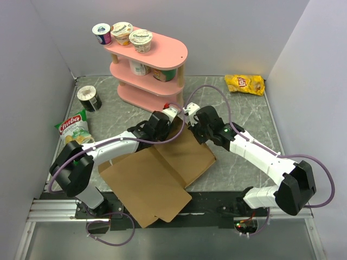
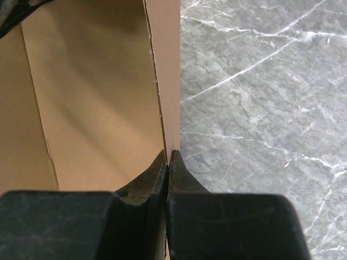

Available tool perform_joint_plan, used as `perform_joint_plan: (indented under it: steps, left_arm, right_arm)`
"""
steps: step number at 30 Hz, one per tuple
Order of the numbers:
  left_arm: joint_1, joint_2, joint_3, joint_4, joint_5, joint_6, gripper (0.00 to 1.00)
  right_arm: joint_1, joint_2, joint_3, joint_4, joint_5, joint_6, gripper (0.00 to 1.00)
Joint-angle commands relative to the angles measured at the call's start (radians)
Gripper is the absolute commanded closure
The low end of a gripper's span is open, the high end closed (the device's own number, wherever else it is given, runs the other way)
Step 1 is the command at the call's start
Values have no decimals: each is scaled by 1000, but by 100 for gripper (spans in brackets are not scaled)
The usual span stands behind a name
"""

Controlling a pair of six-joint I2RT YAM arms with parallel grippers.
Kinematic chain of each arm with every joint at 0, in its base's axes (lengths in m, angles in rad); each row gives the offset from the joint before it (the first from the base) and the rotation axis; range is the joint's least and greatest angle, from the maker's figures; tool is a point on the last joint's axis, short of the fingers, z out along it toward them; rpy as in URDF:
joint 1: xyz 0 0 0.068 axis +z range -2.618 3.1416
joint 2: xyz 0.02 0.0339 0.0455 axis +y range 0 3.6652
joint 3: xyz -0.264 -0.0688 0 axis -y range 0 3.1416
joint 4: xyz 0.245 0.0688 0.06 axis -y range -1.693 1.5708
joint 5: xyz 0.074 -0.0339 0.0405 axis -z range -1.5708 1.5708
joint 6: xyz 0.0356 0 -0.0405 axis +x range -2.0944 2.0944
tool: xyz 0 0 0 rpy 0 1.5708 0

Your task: Fold the paper box

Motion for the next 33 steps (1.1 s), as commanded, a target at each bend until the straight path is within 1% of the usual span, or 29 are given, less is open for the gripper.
perform_joint_plan:
  steps: [1,3,11,12,13,18,23,25,26,27,29,33]
  left_arm:
    - [9,-42,34,-35,-8,-48,35]
    - [9,-61,33,-34,1,-52,30]
    - [35,-118,33,-26,107,-74,16]
    - [43,-122,31,-24,120,-74,12]
    - [46,-128,31,-18,136,-78,11]
    - [59,-158,18,-6,249,-59,9]
    - [68,-147,31,-46,229,-40,10]
    - [68,-162,36,-34,242,-42,4]
    - [71,-196,34,-17,251,-45,1]
    - [74,-213,40,-2,268,-54,4]
    - [83,-265,63,19,274,-83,4]
    - [114,-315,181,8,243,-129,4]
  right_arm:
    - [-2,-25,39,46,-23,33,100]
    - [-7,-24,39,41,-21,33,100]
    - [-14,-21,44,32,-21,35,100]
    - [-14,-21,45,30,-23,36,100]
    - [-14,-19,45,30,-23,36,100]
    - [-16,-19,47,27,-21,36,100]
    - [-16,-25,47,23,26,39,100]
    - [-19,-25,51,20,54,47,100]
    - [-27,-18,64,15,67,59,100]
    - [-34,-11,70,6,69,67,100]
    - [-45,7,83,1,71,90,100]
    - [-89,36,85,1,49,140,100]
